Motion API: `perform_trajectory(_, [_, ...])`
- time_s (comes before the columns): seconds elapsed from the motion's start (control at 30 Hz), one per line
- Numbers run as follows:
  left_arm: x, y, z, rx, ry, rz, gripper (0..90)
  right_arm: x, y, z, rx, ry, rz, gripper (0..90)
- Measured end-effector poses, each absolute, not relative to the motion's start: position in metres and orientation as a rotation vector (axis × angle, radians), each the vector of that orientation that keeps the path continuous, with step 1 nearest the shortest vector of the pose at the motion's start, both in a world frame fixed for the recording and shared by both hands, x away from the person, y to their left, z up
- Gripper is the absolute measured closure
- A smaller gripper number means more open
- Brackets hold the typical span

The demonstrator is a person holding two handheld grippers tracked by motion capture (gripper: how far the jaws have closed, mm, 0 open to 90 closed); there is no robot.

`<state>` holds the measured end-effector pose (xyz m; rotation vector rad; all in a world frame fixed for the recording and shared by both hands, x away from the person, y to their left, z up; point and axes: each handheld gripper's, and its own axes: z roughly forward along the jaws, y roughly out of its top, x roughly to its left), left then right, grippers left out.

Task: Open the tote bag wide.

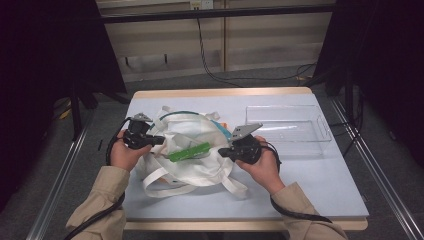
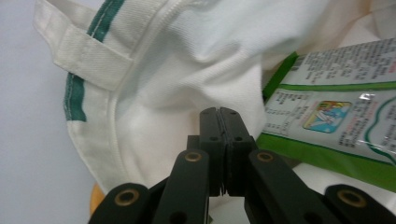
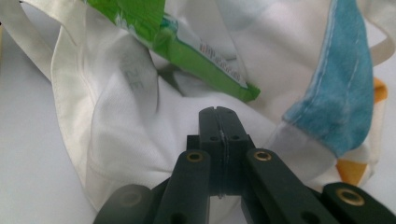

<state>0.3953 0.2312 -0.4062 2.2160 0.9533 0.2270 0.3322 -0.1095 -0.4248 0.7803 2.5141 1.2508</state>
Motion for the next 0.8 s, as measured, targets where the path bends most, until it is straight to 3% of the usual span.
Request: perform_trajectory(0.8, [0.357, 0.231, -0.417, 2.231, 0.902, 0.201, 89.7, 0.370, -0.094, -0.400, 0.694, 2.518, 1.194, 88.6])
